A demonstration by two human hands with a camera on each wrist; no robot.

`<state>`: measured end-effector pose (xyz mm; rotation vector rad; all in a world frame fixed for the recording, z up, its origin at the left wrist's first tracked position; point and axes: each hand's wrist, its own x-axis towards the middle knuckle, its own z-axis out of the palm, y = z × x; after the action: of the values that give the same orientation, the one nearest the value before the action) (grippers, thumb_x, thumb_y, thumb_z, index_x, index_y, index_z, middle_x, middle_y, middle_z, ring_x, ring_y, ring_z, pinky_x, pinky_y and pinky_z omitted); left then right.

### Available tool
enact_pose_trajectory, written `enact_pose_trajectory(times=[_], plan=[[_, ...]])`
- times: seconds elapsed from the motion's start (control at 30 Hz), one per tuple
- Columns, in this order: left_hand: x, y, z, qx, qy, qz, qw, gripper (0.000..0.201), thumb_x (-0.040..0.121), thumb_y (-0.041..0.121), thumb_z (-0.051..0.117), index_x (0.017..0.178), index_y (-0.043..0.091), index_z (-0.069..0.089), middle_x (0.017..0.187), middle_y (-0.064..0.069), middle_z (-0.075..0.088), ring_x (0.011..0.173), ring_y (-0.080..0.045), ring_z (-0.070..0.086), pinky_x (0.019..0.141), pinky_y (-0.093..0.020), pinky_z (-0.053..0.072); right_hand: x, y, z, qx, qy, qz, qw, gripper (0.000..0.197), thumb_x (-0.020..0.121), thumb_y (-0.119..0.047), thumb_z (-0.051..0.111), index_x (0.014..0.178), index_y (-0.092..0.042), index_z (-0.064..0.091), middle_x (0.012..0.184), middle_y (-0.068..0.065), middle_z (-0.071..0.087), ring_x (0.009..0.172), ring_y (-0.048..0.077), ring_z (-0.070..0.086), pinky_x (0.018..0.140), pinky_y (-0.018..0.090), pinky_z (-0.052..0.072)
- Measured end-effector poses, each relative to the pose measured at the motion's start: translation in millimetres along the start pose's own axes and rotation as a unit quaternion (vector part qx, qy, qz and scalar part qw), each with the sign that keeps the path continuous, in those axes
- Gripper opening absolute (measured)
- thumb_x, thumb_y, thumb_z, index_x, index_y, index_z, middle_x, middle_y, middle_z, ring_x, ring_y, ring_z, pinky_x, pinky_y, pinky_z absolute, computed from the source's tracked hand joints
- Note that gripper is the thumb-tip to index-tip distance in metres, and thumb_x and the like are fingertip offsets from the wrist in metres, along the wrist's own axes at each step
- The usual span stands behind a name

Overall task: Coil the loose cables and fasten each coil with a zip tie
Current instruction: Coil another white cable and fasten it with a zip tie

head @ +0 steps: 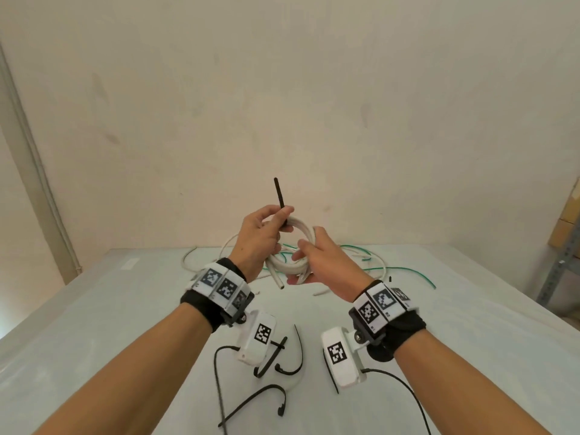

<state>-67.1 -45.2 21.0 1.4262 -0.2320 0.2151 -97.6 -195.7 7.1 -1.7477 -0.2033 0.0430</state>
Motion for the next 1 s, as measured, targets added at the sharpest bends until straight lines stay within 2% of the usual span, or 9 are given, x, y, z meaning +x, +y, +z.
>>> enact_pose_trajectory(times=[0.17,0.33,0.5,0.63,0.7,0.77,0.83,0.93,1.0], plan=[[1,-21,22,0.02,0.053,-0.004,0.998,0.034,0.103,0.038,0.06,0.116,0.006,0.064,0.092,-0.011,0.072,0.057,-0.006,0.058,0.054,-0.023,0.048,15,5,-13,0.073,0.034,0.018,0.997,0.017,0.112,-0.019,0.041,0.119,-0.006,0.05,0.084,0.007,0.051,0.067,0.016,0.063,0.06,0.033,0.053],[-1,-35,36,0.125,-0.121,-0.11,0.979,0.054,0.103,0.049,0.056,0.122,-0.001,0.057,0.114,-0.02,0.073,0.102,-0.029,0.074,0.084,-0.038,0.06,27,14,-58,0.017,0.09,0.006,0.996,0.018,0.11,-0.013,0.04,0.113,-0.006,0.057,0.077,0.003,0.043,0.059,0.013,0.046,0.068,0.035,0.05],[-7,-34,34,0.134,-0.215,-0.136,0.958,0.04,0.106,0.039,0.055,0.122,0.003,0.065,0.111,-0.019,0.076,0.101,-0.028,0.076,0.09,-0.041,0.059,26,44,-131,-0.011,0.185,0.063,0.981,0.015,0.109,-0.012,0.039,0.114,-0.011,0.053,0.085,0.007,0.049,0.065,0.016,0.048,0.063,0.034,0.042],[-7,-41,33,0.154,-0.229,-0.137,0.951,0.036,0.108,0.03,0.052,0.117,-0.001,0.07,0.111,-0.022,0.075,0.094,-0.026,0.075,0.084,-0.037,0.06,19,86,-192,-0.02,0.311,0.142,0.939,0.022,0.1,0.003,0.038,0.119,0.003,0.051,0.096,0.017,0.052,0.077,0.028,0.053,0.057,0.034,0.038],[-8,-45,35,0.159,-0.234,-0.139,0.949,0.035,0.108,0.027,0.052,0.115,-0.001,0.071,0.111,-0.022,0.075,0.091,-0.023,0.074,0.078,-0.031,0.059,20,127,-226,-0.057,0.354,0.205,0.911,0.038,0.092,0.002,0.043,0.129,0.007,0.05,0.109,0.022,0.055,0.093,0.035,0.057,0.065,0.038,0.048],[-9,-49,38,0.161,-0.238,-0.141,0.947,0.033,0.107,0.025,0.053,0.114,-0.001,0.072,0.109,-0.021,0.076,0.089,-0.021,0.074,0.076,-0.029,0.059,17,154,-238,-0.071,0.374,0.247,0.891,0.047,0.093,-0.004,0.049,0.139,0.007,0.048,0.122,0.023,0.057,0.111,0.039,0.06,0.089,0.047,0.056],[-9,-51,40,0.165,-0.243,-0.142,0.945,0.031,0.107,0.024,0.054,0.113,-0.001,0.073,0.104,-0.018,0.077,0.088,-0.02,0.074,0.076,-0.028,0.059,3,157,-227,-0.154,0.348,0.275,0.883,0.043,0.101,-0.011,0.051,0.141,0.004,0.051,0.123,0.014,0.057,0.122,0.029,0.059,0.105,0.042,0.051],[-7,-51,42,0.167,-0.248,-0.141,0.944,0.03,0.106,0.023,0.055,0.112,0.001,0.074,0.098,-0.013,0.077,0.087,-0.02,0.074,0.075,-0.028,0.058,-13,143,-200,-0.356,0.258,0.323,0.838,0.038,0.106,-0.021,0.051,0.14,-0.006,0.057,0.142,0.008,0.059,0.137,0.026,0.054,0.111,0.033,0.044],[-5,-51,41,0.169,-0.246,-0.142,0.944,0.029,0.106,0.023,0.055,0.112,0.001,0.074,0.098,-0.012,0.077,0.087,-0.02,0.073,0.075,-0.027,0.058,-8,146,-201,-0.395,0.21,0.328,0.832,0.036,0.108,-0.018,0.046,0.14,-0.005,0.057,0.147,0.012,0.057,0.137,0.028,0.054,0.11,0.032,0.043]])
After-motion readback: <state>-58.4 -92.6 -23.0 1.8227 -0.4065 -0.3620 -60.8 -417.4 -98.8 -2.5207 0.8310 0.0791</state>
